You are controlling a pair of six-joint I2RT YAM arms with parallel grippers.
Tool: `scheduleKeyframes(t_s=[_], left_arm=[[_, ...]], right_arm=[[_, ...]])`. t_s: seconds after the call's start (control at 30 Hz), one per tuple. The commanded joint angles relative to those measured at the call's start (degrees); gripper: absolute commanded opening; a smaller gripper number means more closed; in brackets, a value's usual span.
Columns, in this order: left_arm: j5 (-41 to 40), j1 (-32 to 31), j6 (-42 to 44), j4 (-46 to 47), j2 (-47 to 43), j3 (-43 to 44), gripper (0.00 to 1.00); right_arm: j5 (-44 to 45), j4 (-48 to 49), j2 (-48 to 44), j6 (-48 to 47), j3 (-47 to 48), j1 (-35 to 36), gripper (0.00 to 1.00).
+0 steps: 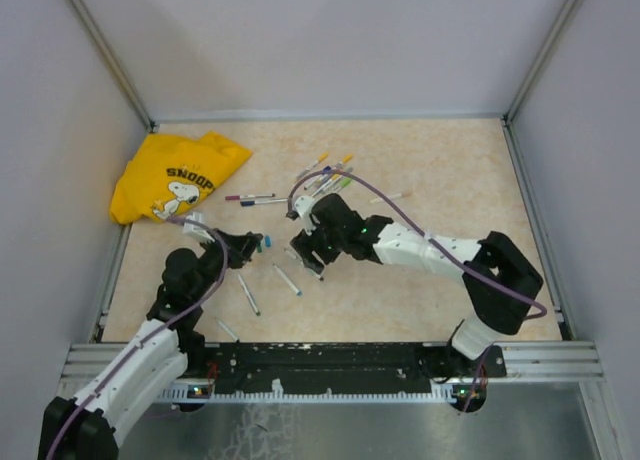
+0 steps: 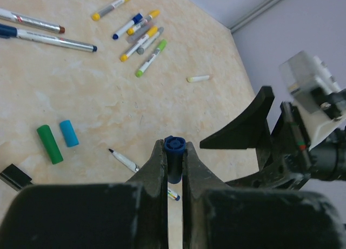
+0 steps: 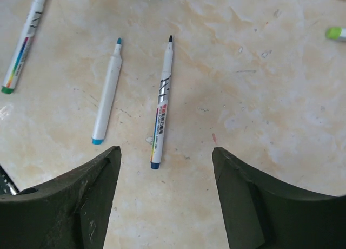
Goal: Open the pen caps
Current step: Place the pen at the center of the board, then place the pen cap at the center of the board.
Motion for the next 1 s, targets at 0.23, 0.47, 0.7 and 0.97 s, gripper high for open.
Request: scheduleKeyframes(t_s=[0.23, 0.47, 0.7, 0.97], left_arm=[[3.3, -3.5, -2.4, 6.5, 9.8, 2.0, 0.0], [-10.9, -15.2, 0.1, 0.4, 18.4, 9.0, 0.0], [-18.8, -19.3, -2.8, -10.2, 30.3, 18.3, 0.0], [-22.3, -22.2, -3.4, -15.4, 41.3, 26.1, 0.0]], right_arm=[[-22.0, -3.7, -13.5, -17.2, -1.1, -12.2, 0.7], [-24.8, -3.3, -17.0, -16.9, -2.0, -17.9, 0.7], [-25.0, -2.5, -17.8, -16.8, -2.7, -19.0, 0.7], [-24.7, -2.4, -17.7, -17.1, -2.9, -19.1, 0.7]])
